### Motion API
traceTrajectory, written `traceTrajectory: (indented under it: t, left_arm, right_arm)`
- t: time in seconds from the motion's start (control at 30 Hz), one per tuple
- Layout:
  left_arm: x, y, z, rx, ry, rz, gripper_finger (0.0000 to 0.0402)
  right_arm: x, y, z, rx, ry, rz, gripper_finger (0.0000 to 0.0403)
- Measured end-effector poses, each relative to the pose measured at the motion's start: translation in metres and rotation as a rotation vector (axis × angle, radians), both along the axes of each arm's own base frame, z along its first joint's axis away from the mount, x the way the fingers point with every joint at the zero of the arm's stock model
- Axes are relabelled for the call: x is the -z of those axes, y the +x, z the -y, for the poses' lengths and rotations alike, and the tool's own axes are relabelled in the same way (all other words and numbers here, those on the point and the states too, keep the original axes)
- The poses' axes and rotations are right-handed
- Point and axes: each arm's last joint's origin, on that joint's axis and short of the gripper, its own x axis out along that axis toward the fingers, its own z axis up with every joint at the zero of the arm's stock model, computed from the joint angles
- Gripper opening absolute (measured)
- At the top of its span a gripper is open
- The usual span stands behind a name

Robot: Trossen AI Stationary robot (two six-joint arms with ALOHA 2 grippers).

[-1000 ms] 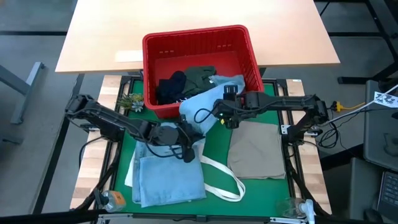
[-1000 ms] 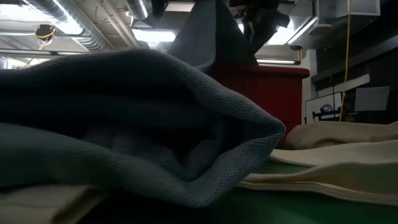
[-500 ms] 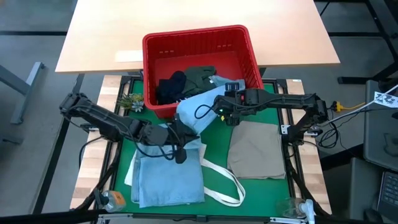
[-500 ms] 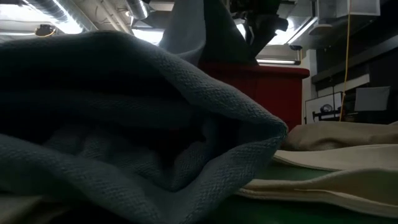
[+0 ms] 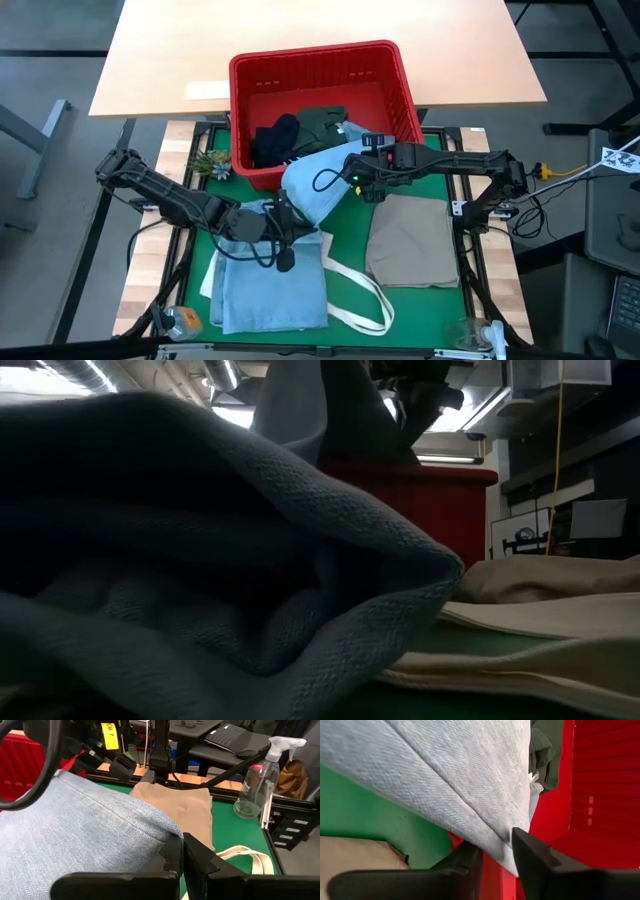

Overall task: Fold Laundry from Bin
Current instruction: Fold the light blue pants

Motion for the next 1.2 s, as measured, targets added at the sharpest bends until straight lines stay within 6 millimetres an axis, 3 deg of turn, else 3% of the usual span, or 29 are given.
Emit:
traceTrajectory:
  t: [0.17, 0.33, 0.53, 0.83, 1.03, 1.2]
  left_arm:
    - [0.0, 0.0, 0.001, 0.001, 0.0, 0.001, 0.0001]
    - [0.0, 0.0, -0.002, -0.025, 0.007, 0.003, 0.0001]
    - [0.0, 0.004, -0.011, -0.053, 0.006, 0.001, 0.0001]
    - [0.001, 0.006, -0.017, -0.011, -0.019, -0.014, 0.0001]
    - [0.002, 0.006, -0.014, 0.08, -0.053, -0.032, 0.0001]
    - [0.003, 0.006, -0.011, 0.17, -0.088, -0.047, 0.0001]
  right_arm:
    - [0.0, 0.0, 0.0, -0.01, -0.012, -0.01, 0.0012]
    - [-0.012, -0.009, -0.005, -0.033, -0.046, -0.087, 0.0009]
    - [-0.05, -0.028, -0.024, 0.027, 0.012, -0.053, 0.0006]
    - [-0.087, -0.052, -0.06, -0.026, 0.621, 0.092, 0.0003]
    - [-0.098, -0.067, -0.082, -0.02, 1.023, 0.029, 0.0004]
    - [-0.101, -0.075, -0.105, -0.025, 1.26, -0.102, 0.0006]
